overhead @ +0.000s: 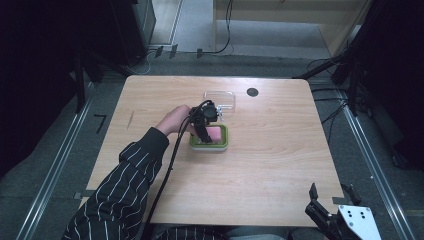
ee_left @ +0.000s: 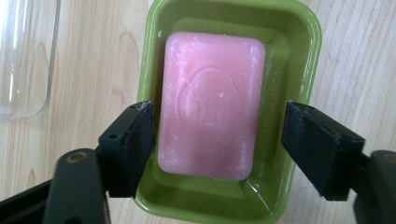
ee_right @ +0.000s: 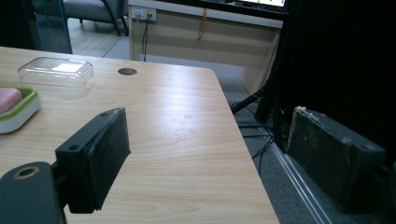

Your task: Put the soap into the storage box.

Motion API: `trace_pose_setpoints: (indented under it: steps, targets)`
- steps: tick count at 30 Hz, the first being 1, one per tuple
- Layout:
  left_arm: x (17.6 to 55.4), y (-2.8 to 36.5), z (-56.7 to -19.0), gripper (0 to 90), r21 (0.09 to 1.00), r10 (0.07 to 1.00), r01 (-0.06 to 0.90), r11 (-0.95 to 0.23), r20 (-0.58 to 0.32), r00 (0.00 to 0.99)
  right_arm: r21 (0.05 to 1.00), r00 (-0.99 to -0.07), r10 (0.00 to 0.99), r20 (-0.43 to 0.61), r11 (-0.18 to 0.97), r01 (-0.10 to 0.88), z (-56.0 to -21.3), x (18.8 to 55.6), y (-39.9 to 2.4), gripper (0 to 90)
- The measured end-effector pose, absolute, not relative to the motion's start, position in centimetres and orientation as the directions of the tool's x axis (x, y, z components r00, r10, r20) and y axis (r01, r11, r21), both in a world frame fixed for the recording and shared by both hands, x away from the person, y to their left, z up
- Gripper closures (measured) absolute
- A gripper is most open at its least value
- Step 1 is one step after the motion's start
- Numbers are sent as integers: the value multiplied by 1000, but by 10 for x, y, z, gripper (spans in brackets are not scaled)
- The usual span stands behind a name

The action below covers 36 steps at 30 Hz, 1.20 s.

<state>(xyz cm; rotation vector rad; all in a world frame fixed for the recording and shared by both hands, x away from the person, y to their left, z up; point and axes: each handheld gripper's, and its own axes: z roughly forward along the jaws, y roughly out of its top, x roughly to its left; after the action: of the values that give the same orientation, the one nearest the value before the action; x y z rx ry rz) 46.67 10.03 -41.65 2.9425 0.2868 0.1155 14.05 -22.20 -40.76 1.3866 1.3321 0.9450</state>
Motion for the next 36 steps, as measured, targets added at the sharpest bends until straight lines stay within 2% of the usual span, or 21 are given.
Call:
trace_pose_setpoints:
  steps: [2, 10, 16, 25, 36]
  targets:
    - [466, 101, -415, 166, 180, 214, 200, -963, 61, 975, 967, 100, 991, -83, 56, 249, -408, 141, -222, 127]
    - [461, 110, -408, 101, 141, 296, 289, -947, 31, 955, 967, 88, 993, -82, 58, 247, -407, 144, -220, 127]
    - [455, 123, -409, 77, 86, 351, 347, -934, 27, 936, 968, 75, 994, -80, 60, 245, -407, 148, -218, 127]
    - [446, 144, -406, 69, 78, 416, 413, -907, 23, 909, 968, 46, 995, -87, 73, 241, -407, 155, -213, 127]
    - [428, 166, -403, 69, 68, 435, 432, -899, 39, 899, 969, 25, 996, -81, 73, 234, -406, 160, -208, 127]
